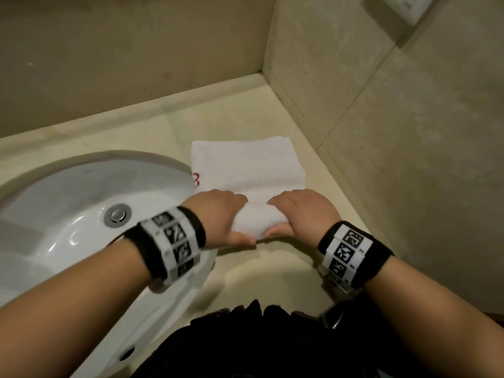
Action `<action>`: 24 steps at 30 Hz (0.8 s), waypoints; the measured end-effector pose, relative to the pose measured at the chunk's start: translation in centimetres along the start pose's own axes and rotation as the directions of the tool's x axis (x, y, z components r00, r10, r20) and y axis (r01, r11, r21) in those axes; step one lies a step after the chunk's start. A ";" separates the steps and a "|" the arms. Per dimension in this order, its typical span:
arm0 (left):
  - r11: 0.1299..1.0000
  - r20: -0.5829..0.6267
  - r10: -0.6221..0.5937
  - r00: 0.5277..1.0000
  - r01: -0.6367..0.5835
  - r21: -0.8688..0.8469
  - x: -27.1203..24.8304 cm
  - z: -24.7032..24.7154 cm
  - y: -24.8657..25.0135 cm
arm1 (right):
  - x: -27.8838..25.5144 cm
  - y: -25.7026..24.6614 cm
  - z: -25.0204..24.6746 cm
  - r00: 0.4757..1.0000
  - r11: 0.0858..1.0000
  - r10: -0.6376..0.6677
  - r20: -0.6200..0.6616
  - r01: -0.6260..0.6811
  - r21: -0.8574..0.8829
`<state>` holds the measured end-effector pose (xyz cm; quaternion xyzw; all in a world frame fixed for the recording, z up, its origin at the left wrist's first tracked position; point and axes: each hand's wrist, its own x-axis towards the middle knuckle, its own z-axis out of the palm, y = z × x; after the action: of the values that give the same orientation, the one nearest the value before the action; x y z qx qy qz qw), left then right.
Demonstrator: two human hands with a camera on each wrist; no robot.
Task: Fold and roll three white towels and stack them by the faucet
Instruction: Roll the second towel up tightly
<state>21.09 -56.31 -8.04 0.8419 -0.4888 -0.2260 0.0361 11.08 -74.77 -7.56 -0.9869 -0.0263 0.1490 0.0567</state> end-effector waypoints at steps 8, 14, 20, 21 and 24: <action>0.999 -0.109 -0.048 0.993 0.047 -0.008 0.6 0.1 -1.1 | 2.3 0.6 -1.6 1.000 0.998 0.028 -0.009 -0.027 0.056; 0.994 -0.053 -0.099 0.994 0.098 -0.039 1.7 -1.9 -1.7 | 2.6 1.1 -0.8 0.997 0.996 0.064 -0.044 -0.062 0.059; 0.958 -0.288 0.041 0.957 0.044 0.283 -0.1 -0.3 -1.8 | 5.2 2.2 -2.3 0.973 0.941 0.062 0.224 -0.132 0.312; 0.966 -0.220 -0.004 0.976 0.061 0.253 0.3 -0.7 -2.0 | 5.0 2.0 -2.3 0.991 0.965 0.051 0.125 -0.081 0.251; 0.995 -0.101 -0.048 0.994 0.057 0.083 1.5 -2.1 -2.7 | 2.8 1.7 -1.5 0.987 0.997 -0.070 -0.147 0.073 0.015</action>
<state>24.77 -56.52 -7.49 0.8654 -0.4733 -0.1636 0.0183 14.20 -76.41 -7.18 -0.9929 -0.0559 0.0744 0.0735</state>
